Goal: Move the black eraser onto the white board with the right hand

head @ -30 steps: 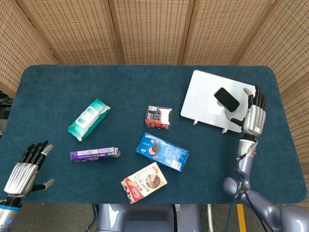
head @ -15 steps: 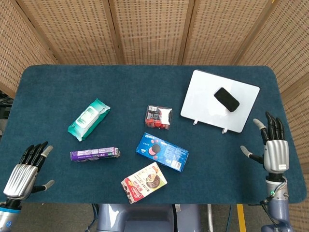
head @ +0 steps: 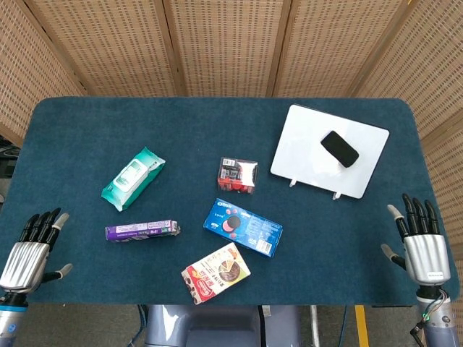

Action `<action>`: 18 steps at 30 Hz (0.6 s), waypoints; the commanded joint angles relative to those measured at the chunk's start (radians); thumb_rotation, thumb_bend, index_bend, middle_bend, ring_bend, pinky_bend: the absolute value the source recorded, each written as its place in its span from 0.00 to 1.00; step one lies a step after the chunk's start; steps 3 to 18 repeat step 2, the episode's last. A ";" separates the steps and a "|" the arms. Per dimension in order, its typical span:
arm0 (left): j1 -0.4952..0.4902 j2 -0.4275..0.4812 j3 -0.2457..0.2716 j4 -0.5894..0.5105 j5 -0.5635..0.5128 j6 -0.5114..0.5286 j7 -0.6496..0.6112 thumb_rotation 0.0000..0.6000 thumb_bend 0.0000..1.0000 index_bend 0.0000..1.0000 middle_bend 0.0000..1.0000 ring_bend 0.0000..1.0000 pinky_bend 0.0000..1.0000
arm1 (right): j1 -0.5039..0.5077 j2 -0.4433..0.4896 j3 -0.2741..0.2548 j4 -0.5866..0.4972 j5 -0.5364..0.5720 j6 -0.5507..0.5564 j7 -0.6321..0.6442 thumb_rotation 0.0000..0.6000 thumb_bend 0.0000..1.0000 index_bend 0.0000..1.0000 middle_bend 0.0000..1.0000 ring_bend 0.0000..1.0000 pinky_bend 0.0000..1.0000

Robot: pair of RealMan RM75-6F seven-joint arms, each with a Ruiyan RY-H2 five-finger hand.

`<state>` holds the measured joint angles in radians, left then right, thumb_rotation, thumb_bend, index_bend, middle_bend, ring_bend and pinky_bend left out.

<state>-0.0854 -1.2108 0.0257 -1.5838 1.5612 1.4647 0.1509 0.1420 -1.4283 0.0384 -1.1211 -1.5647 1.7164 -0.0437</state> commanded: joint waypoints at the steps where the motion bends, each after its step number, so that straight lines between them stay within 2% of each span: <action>1: 0.001 -0.002 -0.003 0.002 0.001 0.004 0.001 1.00 0.14 0.00 0.00 0.00 0.00 | -0.010 0.017 -0.005 -0.019 -0.008 -0.008 0.013 1.00 0.00 0.17 0.00 0.00 0.00; 18: 0.002 -0.002 -0.003 0.003 0.002 0.007 0.001 1.00 0.14 0.00 0.00 0.00 0.00 | -0.011 0.019 -0.005 -0.024 -0.010 -0.009 0.011 1.00 0.00 0.17 0.00 0.00 0.00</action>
